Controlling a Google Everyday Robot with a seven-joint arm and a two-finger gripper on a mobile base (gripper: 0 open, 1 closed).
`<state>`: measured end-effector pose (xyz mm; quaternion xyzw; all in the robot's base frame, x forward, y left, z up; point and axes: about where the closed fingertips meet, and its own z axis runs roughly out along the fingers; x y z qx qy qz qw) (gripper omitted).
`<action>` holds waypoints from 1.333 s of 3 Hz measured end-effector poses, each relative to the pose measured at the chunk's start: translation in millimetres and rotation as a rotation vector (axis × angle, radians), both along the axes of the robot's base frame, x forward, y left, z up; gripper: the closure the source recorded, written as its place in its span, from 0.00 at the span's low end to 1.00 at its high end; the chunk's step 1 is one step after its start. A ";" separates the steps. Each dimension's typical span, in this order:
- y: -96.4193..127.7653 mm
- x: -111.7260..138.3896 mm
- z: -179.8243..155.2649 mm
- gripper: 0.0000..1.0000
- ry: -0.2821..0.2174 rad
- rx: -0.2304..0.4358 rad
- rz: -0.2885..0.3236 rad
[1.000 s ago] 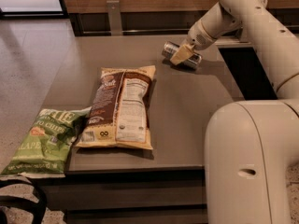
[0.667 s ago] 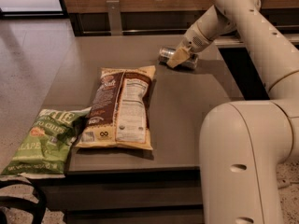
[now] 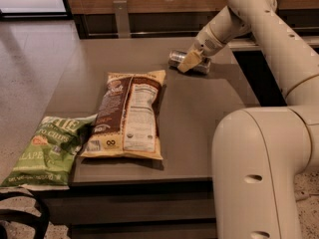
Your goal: Knock redbull can over
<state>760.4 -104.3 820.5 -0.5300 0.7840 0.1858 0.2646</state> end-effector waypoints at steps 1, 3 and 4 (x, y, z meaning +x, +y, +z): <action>1.2 0.4 -0.5 0.29 0.002 0.000 0.001; 3.8 1.2 -3.5 0.00 0.006 0.001 0.004; 3.8 1.2 -3.5 0.00 0.006 0.001 0.004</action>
Offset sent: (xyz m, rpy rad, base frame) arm 0.0000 0.0001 0.0009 0.0000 0.0001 0.0001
